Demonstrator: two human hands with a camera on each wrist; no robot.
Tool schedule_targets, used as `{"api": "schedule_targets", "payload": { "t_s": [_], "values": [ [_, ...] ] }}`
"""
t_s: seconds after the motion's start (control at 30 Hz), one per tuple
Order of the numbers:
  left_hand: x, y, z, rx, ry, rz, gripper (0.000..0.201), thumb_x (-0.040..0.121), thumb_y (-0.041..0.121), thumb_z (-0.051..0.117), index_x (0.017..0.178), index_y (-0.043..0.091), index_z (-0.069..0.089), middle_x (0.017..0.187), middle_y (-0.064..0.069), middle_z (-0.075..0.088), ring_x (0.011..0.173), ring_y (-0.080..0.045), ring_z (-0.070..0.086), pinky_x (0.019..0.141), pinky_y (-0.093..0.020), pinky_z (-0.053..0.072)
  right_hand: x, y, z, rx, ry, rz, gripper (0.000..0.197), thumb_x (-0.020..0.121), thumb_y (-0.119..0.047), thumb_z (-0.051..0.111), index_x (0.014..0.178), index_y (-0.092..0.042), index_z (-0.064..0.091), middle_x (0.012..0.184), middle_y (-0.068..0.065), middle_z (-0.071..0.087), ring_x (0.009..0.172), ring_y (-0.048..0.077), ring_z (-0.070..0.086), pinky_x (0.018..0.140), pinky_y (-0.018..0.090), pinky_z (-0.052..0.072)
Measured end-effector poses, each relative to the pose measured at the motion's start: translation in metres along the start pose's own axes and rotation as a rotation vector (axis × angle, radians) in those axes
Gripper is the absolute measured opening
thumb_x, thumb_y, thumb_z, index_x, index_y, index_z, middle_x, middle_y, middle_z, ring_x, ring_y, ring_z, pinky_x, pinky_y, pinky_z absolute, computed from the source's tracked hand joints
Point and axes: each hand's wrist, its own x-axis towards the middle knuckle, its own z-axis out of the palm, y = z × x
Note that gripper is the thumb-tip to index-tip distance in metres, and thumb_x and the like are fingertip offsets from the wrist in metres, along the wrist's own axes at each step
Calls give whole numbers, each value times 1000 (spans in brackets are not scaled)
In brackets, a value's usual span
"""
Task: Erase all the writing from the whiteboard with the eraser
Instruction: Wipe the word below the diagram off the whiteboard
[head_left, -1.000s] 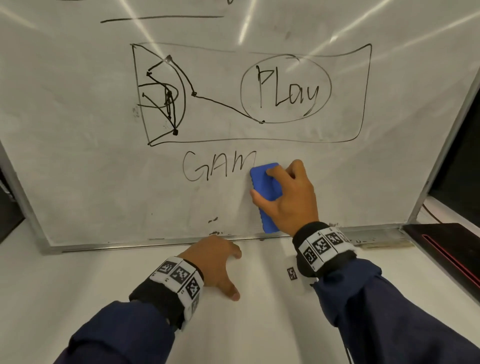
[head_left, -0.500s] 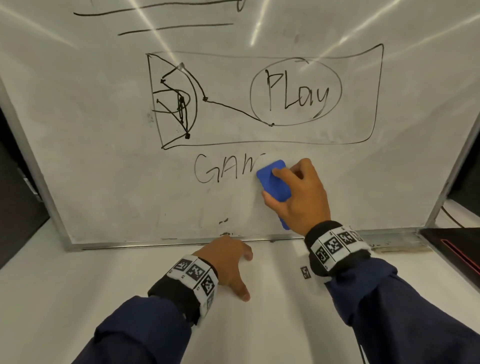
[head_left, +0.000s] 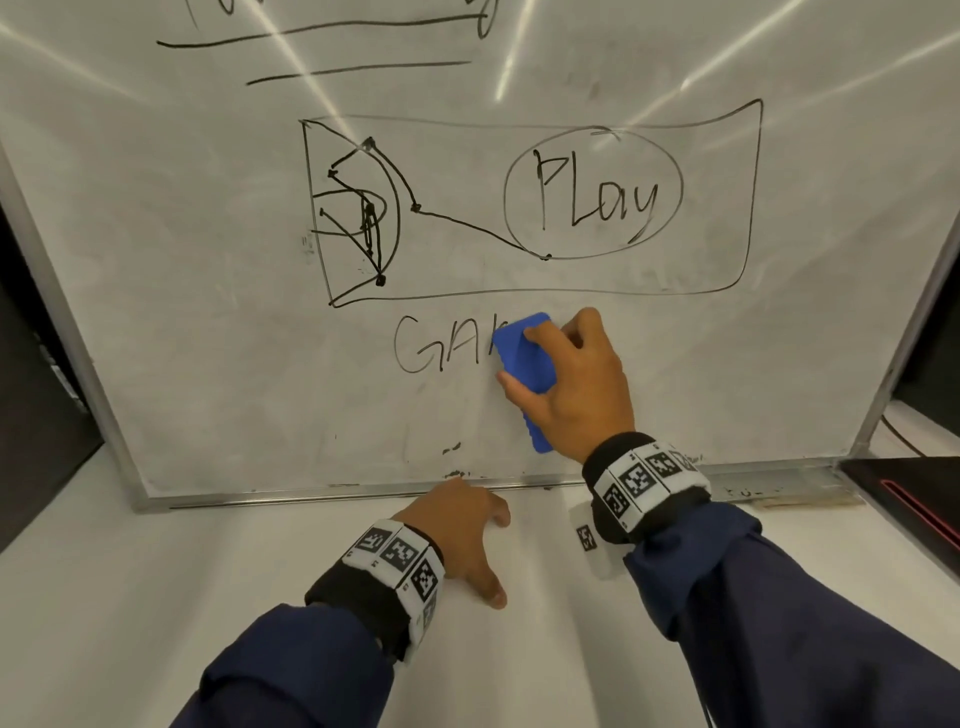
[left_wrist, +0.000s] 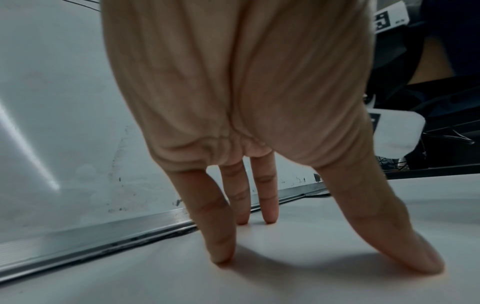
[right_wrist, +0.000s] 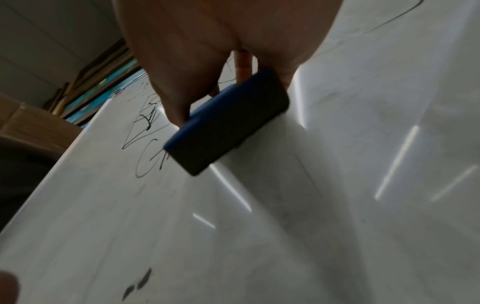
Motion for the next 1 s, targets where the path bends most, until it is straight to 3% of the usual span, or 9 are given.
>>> {"api": "schedule_targets", "payload": {
  "t_s": [0.1,0.27,0.5,0.67,0.9,1.0],
  "values": [
    [2,-2,1,0,2,-3,92,59,52,90,138,35,47,138,1,43,129,-20,43,107,-38,42,6,-6,2,18,21,-10,42,83,-44,78,112,-20,61,102,3,42,84,22,49,64,36,54],
    [1,-6,6,-23,27,4,92,59,53,89,139,36,47,136,1,43,126,-19,45,106,-35,42,-14,2,11,-54,-122,-149,43,75,-34,85,110,-18,65,102,3,44,87,20,45,60,36,52],
    [4,-5,4,-17,17,16,92,57,53,90,137,34,49,137,2,47,126,-20,46,105,-38,43,12,1,2,-98,24,-211,45,74,-27,85,114,-14,69,108,12,55,93,29,51,68,39,52],
    [3,-8,7,-14,27,16,94,55,57,88,137,35,49,135,1,48,123,-21,49,104,-39,45,1,4,13,-121,-108,-346,46,71,-22,87,113,-14,71,105,12,57,89,32,54,67,46,52],
    [4,-6,5,-1,13,14,93,56,56,89,136,33,49,136,1,49,124,-22,48,103,-40,45,14,3,6,-72,26,-284,43,72,-22,86,112,-13,72,107,13,57,92,32,54,68,45,53],
    [2,-6,4,-9,22,9,92,56,55,89,136,35,49,136,1,48,123,-22,49,104,-39,45,11,-2,14,-70,-19,-324,43,72,-21,86,112,-14,72,107,12,57,91,31,54,68,45,53]
  ]
}}
